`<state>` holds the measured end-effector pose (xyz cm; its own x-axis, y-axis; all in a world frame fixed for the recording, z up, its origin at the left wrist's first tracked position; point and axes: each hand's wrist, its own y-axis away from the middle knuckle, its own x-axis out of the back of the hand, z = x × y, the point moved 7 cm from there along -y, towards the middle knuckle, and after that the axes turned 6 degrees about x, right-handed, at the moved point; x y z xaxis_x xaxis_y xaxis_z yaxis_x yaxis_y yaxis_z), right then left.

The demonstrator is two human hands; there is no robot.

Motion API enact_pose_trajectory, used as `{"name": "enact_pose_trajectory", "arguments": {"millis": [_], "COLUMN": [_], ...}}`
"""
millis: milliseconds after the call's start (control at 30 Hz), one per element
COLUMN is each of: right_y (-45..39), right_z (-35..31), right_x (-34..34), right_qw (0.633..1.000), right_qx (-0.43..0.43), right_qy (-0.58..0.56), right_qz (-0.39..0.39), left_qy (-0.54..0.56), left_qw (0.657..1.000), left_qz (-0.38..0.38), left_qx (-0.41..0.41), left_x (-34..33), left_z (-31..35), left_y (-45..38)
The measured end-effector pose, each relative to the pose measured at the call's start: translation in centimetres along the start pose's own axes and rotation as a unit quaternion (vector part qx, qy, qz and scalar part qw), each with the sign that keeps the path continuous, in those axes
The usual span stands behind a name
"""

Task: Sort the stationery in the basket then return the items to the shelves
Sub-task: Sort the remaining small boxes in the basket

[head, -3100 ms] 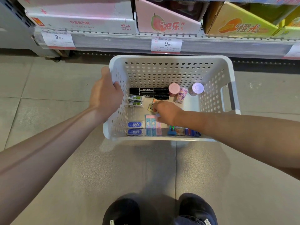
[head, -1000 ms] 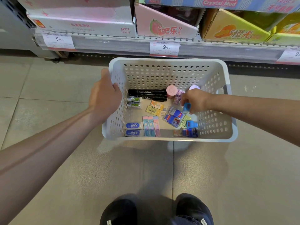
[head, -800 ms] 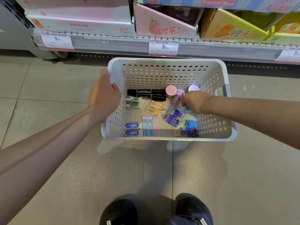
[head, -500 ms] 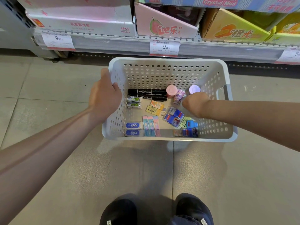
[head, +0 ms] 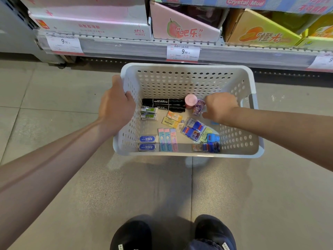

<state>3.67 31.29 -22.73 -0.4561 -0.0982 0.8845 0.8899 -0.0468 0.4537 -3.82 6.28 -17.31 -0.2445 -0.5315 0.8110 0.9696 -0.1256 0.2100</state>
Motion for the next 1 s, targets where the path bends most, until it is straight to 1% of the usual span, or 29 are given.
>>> {"name": "enact_pose_trajectory", "arguments": {"millis": [100, 267, 400, 600, 1000], "right_y": [-0.3, -1.4, -1.5, -1.1, -0.4], "right_z": [0.3, 0.0, 0.1, -0.1, -0.5], "right_x": [0.4, -1.0, -1.4, -1.5, -1.3], "right_qw": [0.996, 0.993, 0.986, 0.987, 0.995], "right_qx": [-0.052, -0.065, -0.096, -0.090, -0.069], "right_qy": [-0.066, -0.095, -0.130, -0.128, -0.060], "right_qz": [0.026, 0.038, 0.041, 0.042, 0.049], "left_qy": [0.000, -0.001, 0.002, 0.003, 0.007], "left_qw": [1.000, 1.000, 1.000, 1.000, 1.000], "left_qz": [0.005, 0.006, 0.006, 0.001, -0.003], "left_qx": [0.001, -0.008, -0.013, -0.005, -0.001], "left_x": [0.0, 0.0, 0.0, 0.0, 0.1], "left_z": [-0.1, 0.0, 0.1, 0.0, 0.1], "left_y": [-0.1, -0.1, 0.0, 0.0, 0.1]}}
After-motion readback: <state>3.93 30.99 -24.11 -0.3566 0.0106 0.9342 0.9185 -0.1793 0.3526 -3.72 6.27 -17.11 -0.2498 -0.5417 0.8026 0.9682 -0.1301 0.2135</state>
